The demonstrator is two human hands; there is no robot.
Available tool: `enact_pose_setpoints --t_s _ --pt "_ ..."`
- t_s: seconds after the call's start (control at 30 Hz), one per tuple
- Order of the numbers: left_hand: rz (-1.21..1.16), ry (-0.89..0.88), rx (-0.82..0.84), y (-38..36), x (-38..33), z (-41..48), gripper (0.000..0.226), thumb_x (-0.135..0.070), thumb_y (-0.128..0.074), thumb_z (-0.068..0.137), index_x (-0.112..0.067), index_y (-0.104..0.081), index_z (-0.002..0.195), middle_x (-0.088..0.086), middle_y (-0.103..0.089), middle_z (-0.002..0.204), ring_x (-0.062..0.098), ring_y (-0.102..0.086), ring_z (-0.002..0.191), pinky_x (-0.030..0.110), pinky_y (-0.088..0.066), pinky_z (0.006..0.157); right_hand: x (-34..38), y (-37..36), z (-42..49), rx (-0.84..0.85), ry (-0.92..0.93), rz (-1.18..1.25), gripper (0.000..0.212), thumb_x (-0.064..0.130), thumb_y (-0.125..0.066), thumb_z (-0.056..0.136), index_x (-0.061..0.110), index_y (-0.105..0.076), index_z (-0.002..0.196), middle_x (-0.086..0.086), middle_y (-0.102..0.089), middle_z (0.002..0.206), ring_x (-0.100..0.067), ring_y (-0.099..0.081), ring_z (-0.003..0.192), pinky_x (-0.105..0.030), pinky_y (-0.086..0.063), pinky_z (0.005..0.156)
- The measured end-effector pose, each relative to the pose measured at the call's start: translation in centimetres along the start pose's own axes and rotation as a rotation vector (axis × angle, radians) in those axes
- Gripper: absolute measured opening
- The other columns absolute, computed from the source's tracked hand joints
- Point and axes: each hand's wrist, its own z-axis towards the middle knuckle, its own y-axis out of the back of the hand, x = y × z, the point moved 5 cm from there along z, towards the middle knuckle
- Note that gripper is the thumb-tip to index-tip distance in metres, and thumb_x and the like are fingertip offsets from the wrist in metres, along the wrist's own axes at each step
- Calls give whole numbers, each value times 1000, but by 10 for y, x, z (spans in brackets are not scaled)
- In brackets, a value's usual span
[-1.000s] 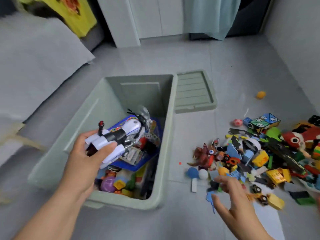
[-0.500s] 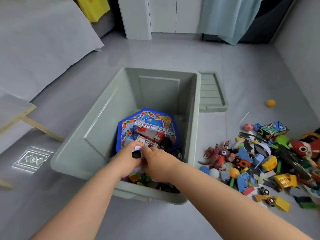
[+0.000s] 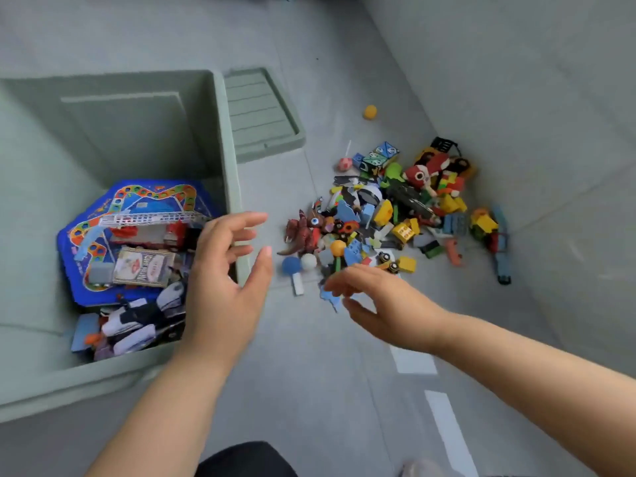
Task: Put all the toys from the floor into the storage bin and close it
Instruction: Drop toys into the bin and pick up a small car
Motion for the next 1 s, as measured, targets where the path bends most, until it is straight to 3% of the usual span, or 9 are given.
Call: enact_pose_setpoints --t_s 0.1,0.2,0.3,0.37,0.5,0.63,0.73,0.83,1.0 --pt "-80 34 135 -56 -3 -6 30 -23 -54 82 -47 -51 100 -9 -55 108 2 -54 97 14 -44 86 -68 19 -67 -48 -349 22 28 7 -50 89 27 -55 108 9 -57 100 -8 -55 88 -19 -44 81" --pt "-155 236 334 -116 15 -19 35 -4 -56 87 -36 -50 101 -8 -55 102 0 -54 86 8 -44 78 -117 32 -128 -154 -620 100 28 13 -56 88 34 -48 104 6 -54 101 -14 -55 89 -22 -45 78" --pt "-86 473 508 -166 54 -33 35 -3 -56 88 -30 -46 108 -4 -54 104 5 -53 84 12 -43 69 -154 28 -152 -180 -732 142 34 27 -63 85 36 -44 112 5 -46 108 -14 -51 94 -23 -43 80" --pt "-34 593 566 -194 90 -36 36 -8 -58 89 -27 -43 115 1 -55 111 9 -54 88 18 -43 72 -181 18 -145 -160 -750 149 44 36 -64 83 37 -41 121 6 -42 114 -12 -48 99 -22 -39 82" --pt "-151 944 420 -232 155 -43 41 -13 -57 91 -19 -42 129 5 -57 112 17 -56 97 30 -44 88 -244 -14 -94 -57 -726 125 61 44 -62 83 35 -31 135 1 -35 134 -15 -43 116 -25 -39 93" --pt "-453 1215 189 -247 187 -60 31 -8 -52 93 -16 -47 123 5 -62 106 25 -58 102 34 -45 91 -289 -30 -27 -93 -718 9 63 36 -60 86 33 -28 140 -6 -26 144 -26 -29 130 -34 -38 97" --pt "-574 1286 118 -245 198 -73 21 -11 -47 96 -15 -55 115 8 -64 106 25 -60 98 34 -48 87 -313 -47 13 -117 -766 -35 59 37 -60 86 31 -33 138 -8 -24 143 -30 -23 131 -40 -39 97" --pt "-660 1330 45 -239 202 -78 22 -16 -46 96 -16 -59 113 9 -64 111 26 -60 100 35 -47 87 -323 -64 27 -198 -684 -81 35 35 -57 89 24 -50 121 -8 -36 131 -29 -28 122 -37 -38 94" --pt "-792 1336 3 -235 209 -73 34 -32 -47 92 -23 -55 125 8 -58 125 33 -55 113 44 -48 86 -305 -68 5 -429 -589 265 18 21 -63 86 21 -62 104 -2 -43 117 -25 -37 116 -22 -34 94"
